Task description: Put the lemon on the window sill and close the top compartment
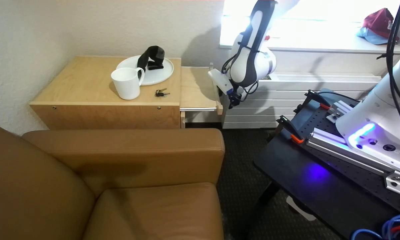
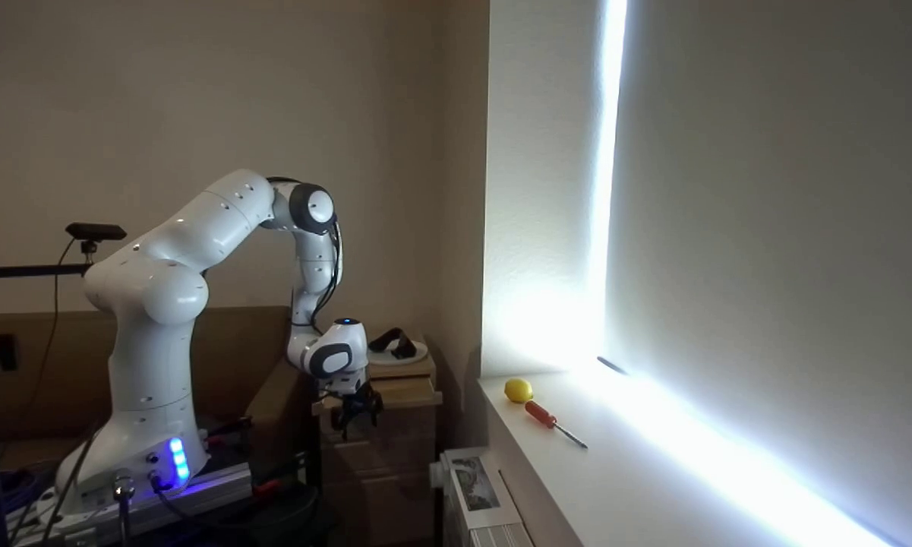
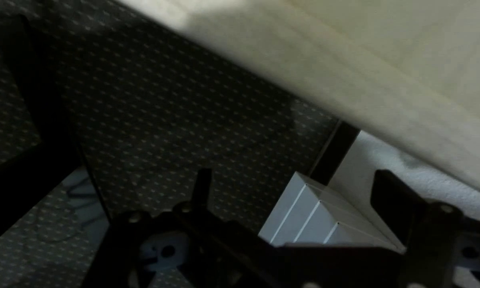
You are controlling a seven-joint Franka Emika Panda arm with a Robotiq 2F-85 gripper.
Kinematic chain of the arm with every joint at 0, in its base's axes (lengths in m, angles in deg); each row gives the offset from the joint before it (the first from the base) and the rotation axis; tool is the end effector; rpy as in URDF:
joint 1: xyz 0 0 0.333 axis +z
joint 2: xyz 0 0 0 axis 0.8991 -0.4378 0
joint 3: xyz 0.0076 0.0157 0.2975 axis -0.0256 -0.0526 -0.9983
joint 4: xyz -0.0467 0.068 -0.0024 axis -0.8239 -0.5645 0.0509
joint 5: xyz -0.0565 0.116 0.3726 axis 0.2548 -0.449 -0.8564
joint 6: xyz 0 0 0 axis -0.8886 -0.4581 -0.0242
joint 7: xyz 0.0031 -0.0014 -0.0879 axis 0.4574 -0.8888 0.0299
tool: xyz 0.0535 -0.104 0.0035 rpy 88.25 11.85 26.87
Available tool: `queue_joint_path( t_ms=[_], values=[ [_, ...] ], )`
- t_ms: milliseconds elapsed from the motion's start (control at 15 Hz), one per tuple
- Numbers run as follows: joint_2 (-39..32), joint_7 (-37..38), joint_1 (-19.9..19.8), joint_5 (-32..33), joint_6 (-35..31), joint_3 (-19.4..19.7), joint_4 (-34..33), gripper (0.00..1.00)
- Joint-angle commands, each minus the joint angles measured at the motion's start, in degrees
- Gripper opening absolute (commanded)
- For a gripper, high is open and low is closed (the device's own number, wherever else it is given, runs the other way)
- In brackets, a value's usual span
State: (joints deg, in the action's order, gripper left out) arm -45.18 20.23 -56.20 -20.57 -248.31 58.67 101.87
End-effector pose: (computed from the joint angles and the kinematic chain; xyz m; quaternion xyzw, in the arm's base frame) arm 0.4599 0.0591 -0.0207 -0.6392 0.7660 -0.0371 0.0569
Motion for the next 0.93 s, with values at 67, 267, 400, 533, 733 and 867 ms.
queue_joint_path(
  t_ms=[67,267,400,533,733,867],
  values=[
    [6.5,-5.7,-6.7,-1.8,0.3,-7.7,3.0,1.0],
    [7.1,-8.4,-13.6,-1.4,5.7,-14.7,1.2,1.0],
    [6.6,-10.5,-16.9,-2.6,8.5,-18.4,0.4,1.0],
    [5.3,-14.3,-21.5,-3.4,9.9,-23.4,-0.3,1.0],
    [5.1,-18.3,-22.2,-5.9,8.7,-25.0,0.5,1.0],
    [5.9,-18.4,-19.5,-8.4,8.8,-23.0,0.0,1.0]
  ],
)
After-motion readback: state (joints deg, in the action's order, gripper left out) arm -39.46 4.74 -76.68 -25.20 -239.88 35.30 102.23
